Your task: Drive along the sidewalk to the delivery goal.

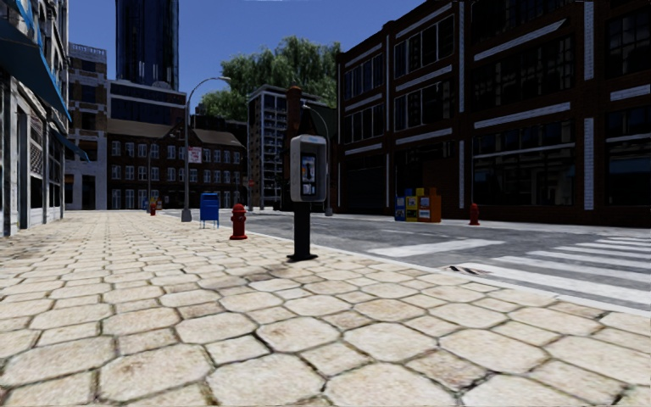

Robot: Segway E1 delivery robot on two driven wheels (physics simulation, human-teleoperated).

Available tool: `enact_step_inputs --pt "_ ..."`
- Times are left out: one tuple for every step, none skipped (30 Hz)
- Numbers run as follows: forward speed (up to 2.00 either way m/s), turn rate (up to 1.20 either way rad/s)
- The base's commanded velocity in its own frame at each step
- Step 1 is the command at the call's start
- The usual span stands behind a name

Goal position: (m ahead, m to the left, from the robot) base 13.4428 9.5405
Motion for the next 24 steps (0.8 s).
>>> enact_step_inputs --pt "1.29 0.59" --pt "1.29 0.59" --pt "1.29 0.59" --pt "1.29 0.59" --pt "1.29 0.59" --pt "1.29 0.59" --pt "1.29 0.59" --pt "1.29 0.59" --pt "1.3 0.59" --pt "1.3 0.59" --pt "1.3 0.59" --pt "1.31 0.59" --pt "1.31 0.59" --pt "1.31 0.59" --pt "1.31 0.59" --pt "1.31 0.59" --pt "1.31 0.59" --pt "1.32 0.59" --pt "1.32 0.59" --pt "1.32 0.59" --pt "1.33 0.59" --pt "1.33 0.59" --pt "1.34 0.59" --pt "1.34 0.59"
